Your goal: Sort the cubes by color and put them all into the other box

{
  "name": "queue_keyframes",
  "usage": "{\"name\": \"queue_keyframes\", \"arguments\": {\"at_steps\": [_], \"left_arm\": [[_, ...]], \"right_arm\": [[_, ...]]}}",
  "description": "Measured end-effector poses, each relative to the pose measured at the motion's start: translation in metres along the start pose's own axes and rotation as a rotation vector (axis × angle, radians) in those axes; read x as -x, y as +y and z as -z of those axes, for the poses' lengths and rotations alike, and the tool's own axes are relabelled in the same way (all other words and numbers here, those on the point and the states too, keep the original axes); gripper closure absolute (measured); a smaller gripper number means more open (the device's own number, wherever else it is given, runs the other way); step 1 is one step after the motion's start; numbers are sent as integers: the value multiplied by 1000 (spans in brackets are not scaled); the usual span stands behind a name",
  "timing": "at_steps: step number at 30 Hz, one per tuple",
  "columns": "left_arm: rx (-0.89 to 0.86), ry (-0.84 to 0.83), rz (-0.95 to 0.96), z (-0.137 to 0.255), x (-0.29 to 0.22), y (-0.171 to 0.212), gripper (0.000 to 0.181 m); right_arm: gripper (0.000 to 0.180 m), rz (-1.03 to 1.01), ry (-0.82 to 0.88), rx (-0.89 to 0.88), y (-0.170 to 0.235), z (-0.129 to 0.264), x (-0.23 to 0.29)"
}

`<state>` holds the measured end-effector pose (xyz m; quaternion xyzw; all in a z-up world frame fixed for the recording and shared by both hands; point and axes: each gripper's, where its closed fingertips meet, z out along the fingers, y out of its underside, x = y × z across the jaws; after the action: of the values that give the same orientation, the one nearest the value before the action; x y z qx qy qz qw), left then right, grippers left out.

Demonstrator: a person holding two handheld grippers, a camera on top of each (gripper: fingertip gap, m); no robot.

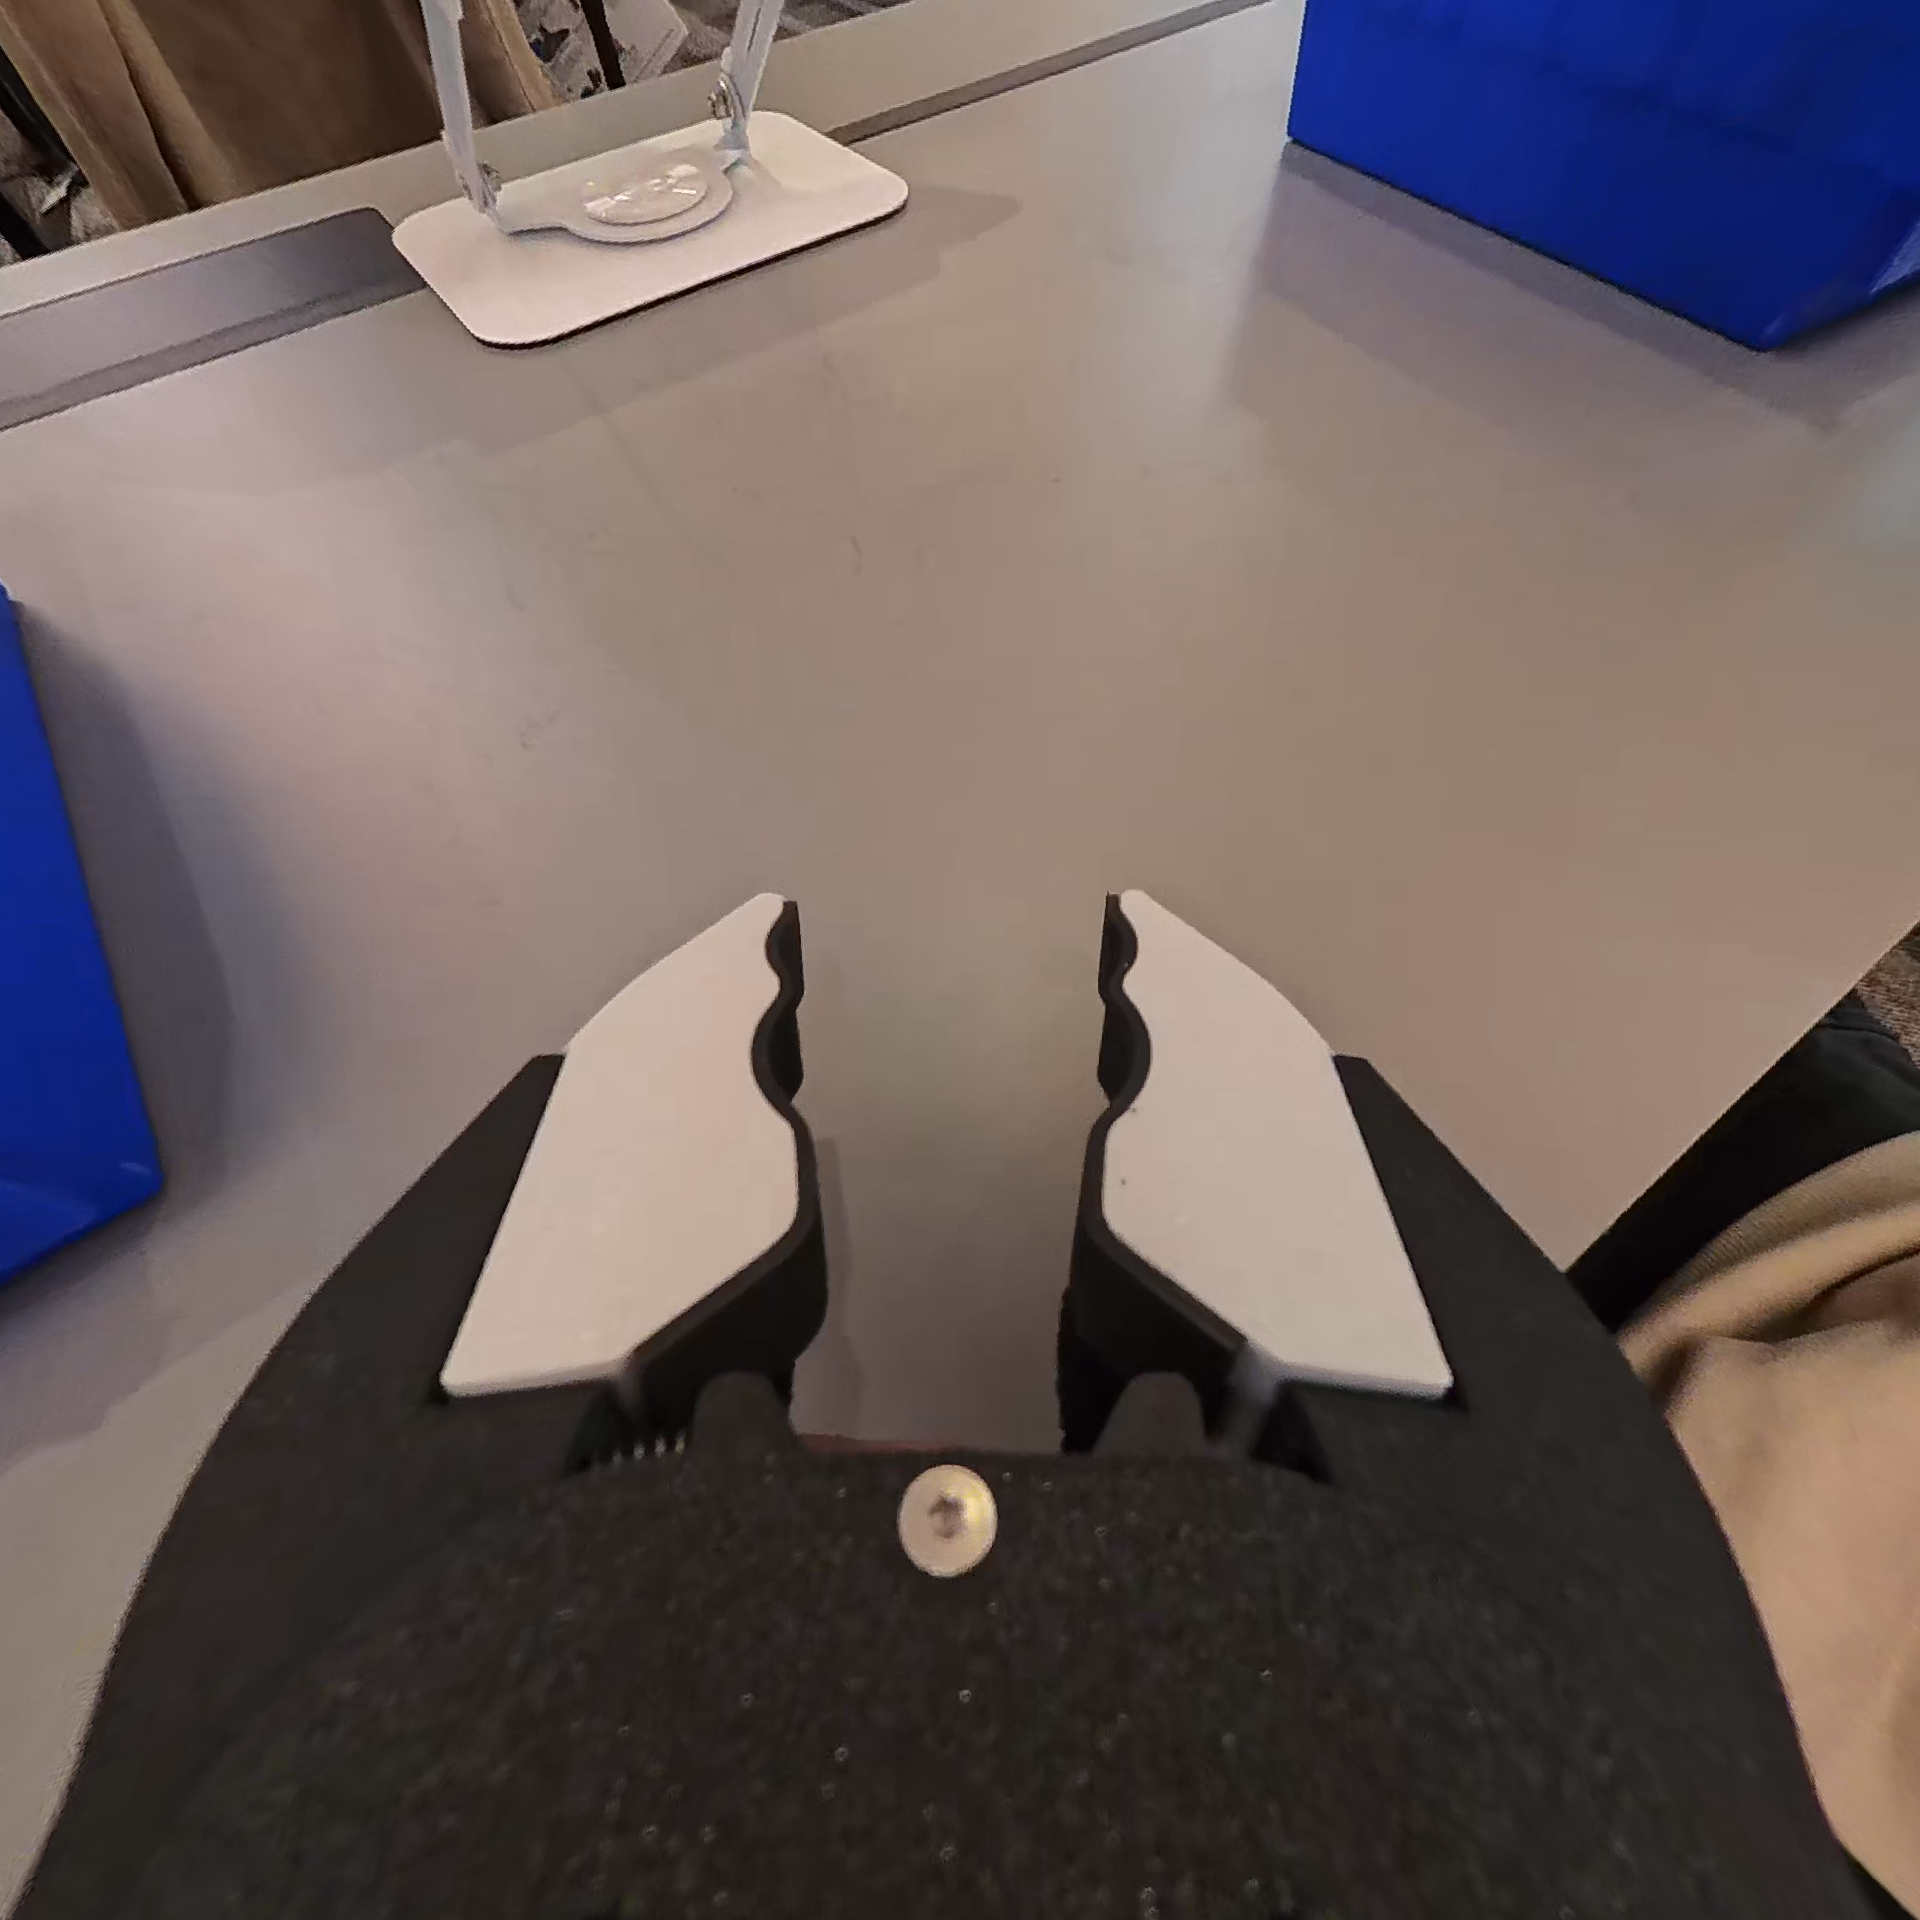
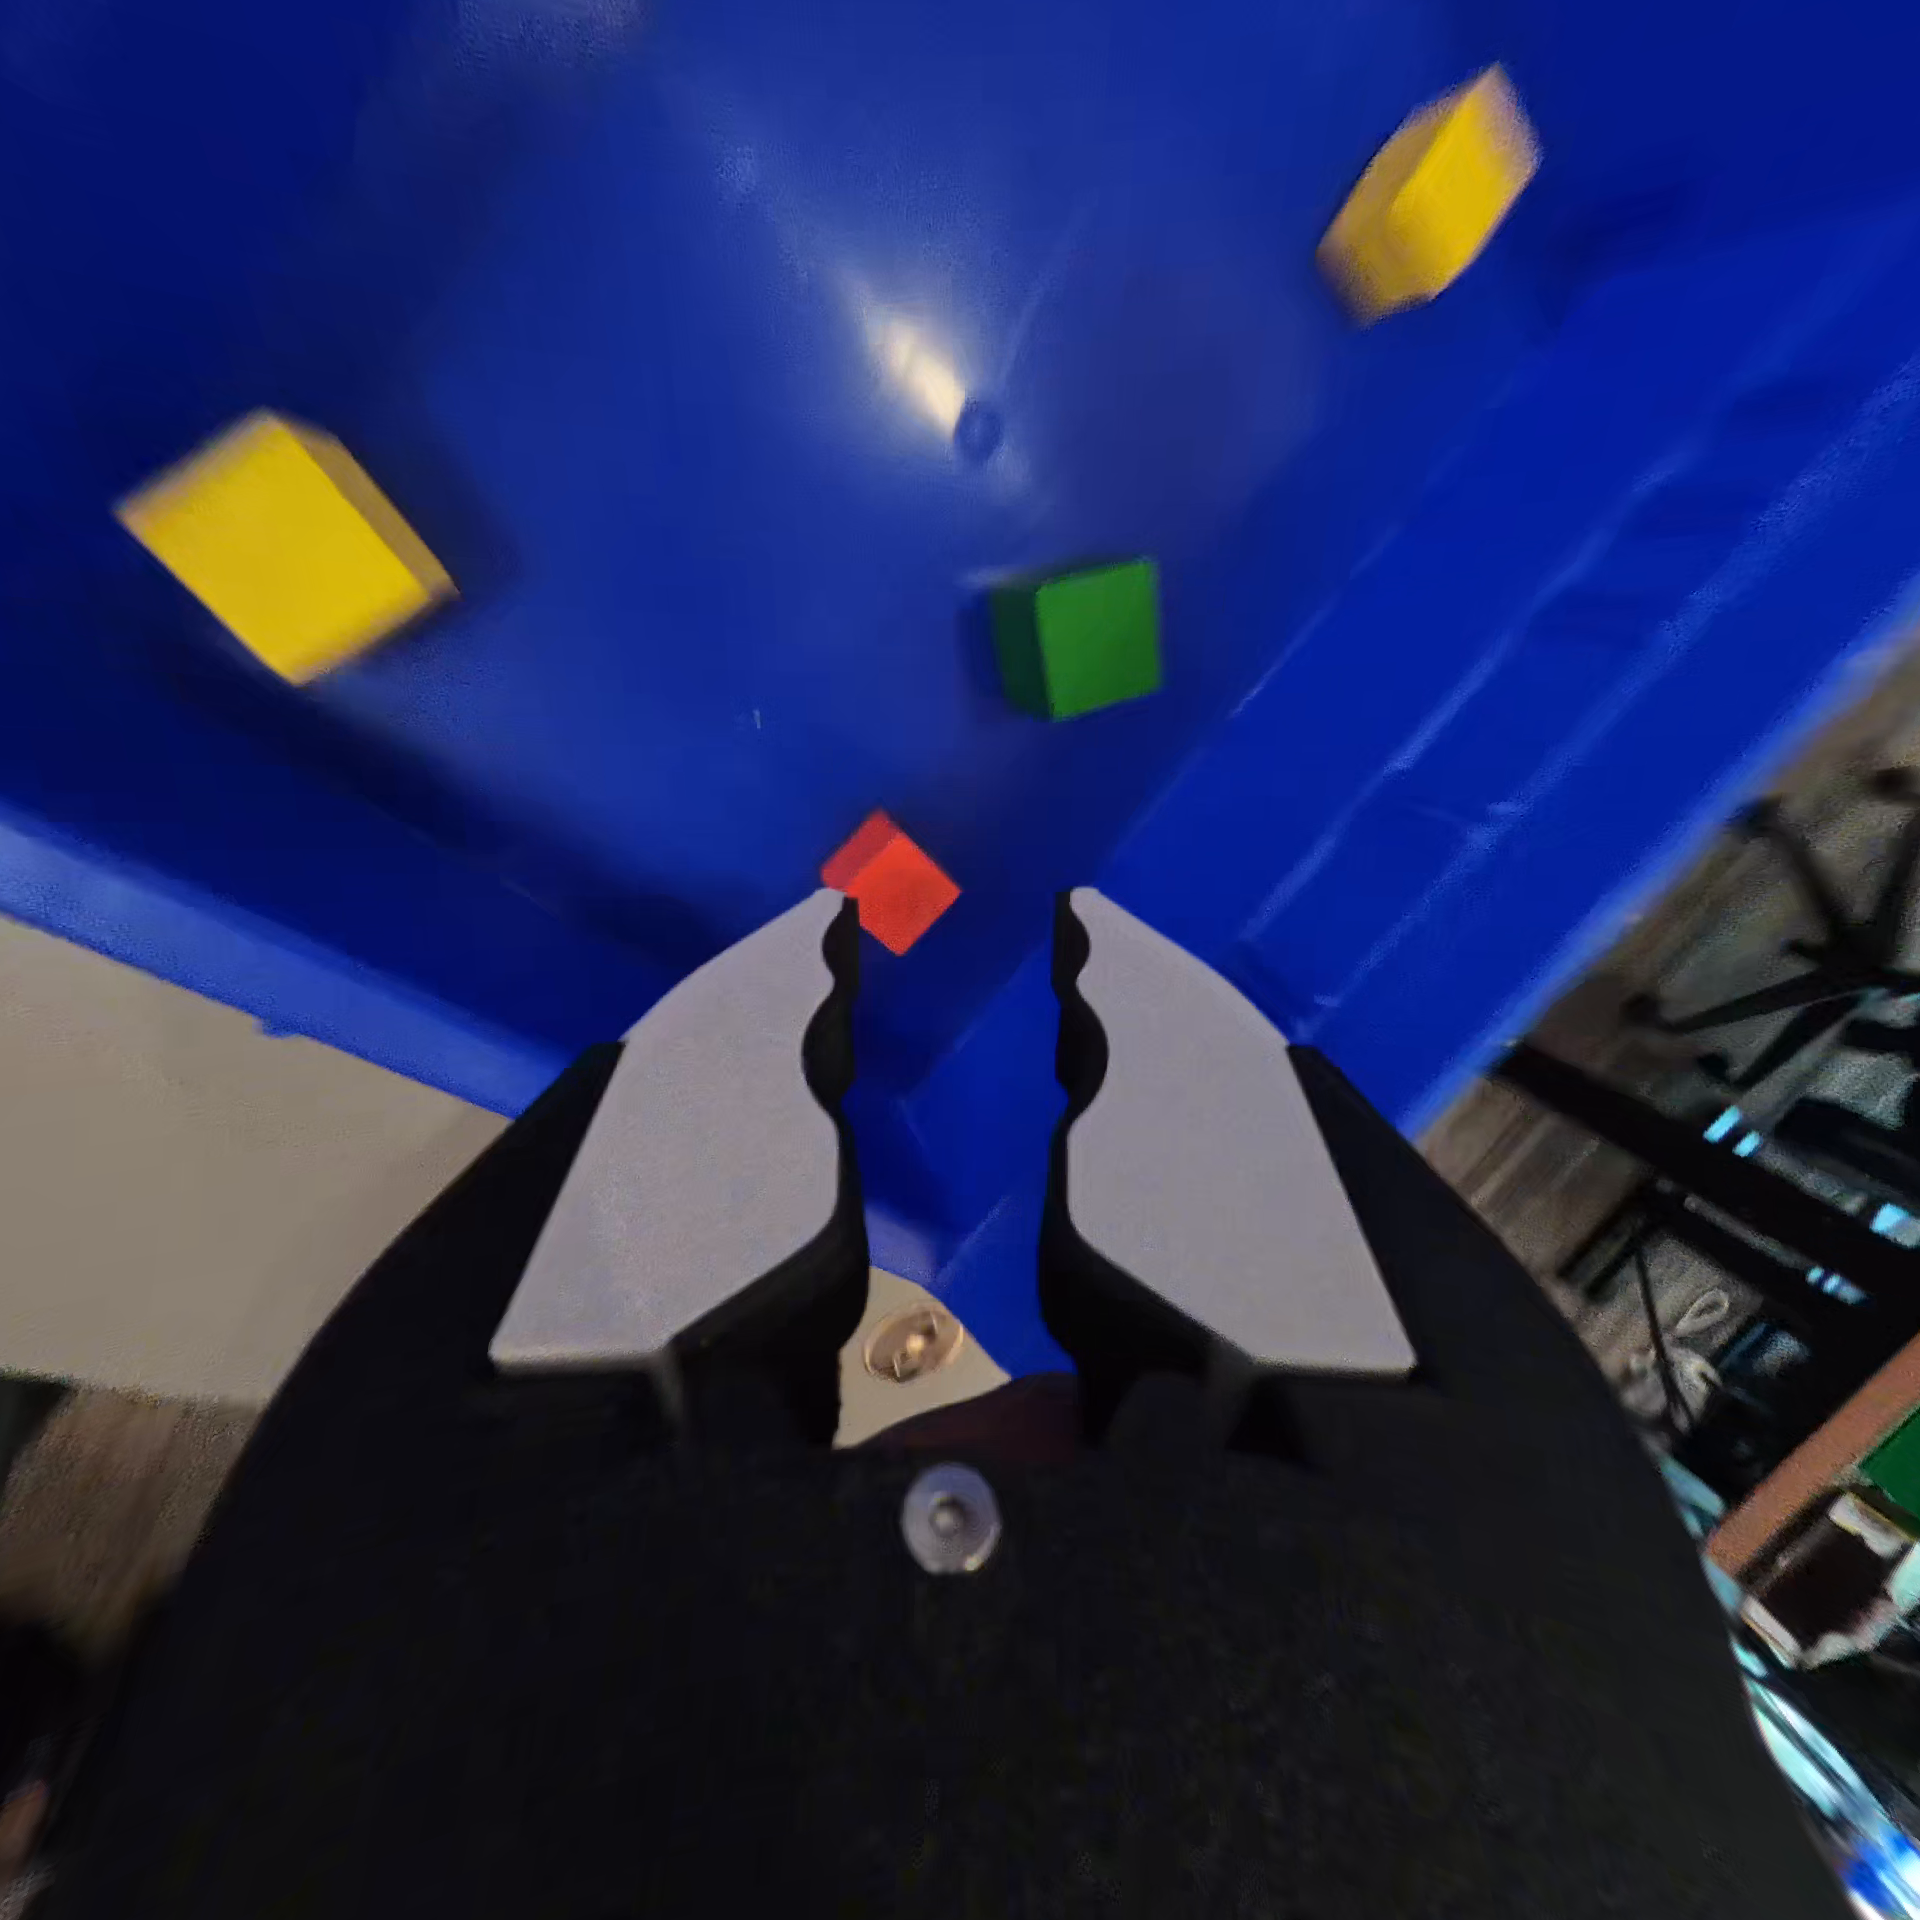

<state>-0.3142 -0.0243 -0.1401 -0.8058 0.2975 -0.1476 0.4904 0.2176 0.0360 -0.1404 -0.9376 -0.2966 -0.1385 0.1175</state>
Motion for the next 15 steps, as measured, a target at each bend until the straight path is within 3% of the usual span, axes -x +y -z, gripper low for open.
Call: {"name": "queue_keyframes", "arguments": {"at_steps": [3, 6, 8, 11, 15], "left_arm": [[-31, -5, 35, 1, 4, -4, 126], [-98, 16, 83, 4, 4, -15, 123], [-145, 30, 105, 9, 5, -23, 120], [-188, 17, 120, 14, 10, -30, 115], [-171, -25, 100, 12, 14, -26, 116]], "right_arm": [[144, -82, 115, -453, -58, 68, 26], [138, -189, -67, -970, -114, 139, 109], [139, -235, -237, -1180, -138, 162, 169], [138, -257, -408, -1300, -162, 159, 245], [139, -170, -389, -1308, -170, 138, 298]]}}
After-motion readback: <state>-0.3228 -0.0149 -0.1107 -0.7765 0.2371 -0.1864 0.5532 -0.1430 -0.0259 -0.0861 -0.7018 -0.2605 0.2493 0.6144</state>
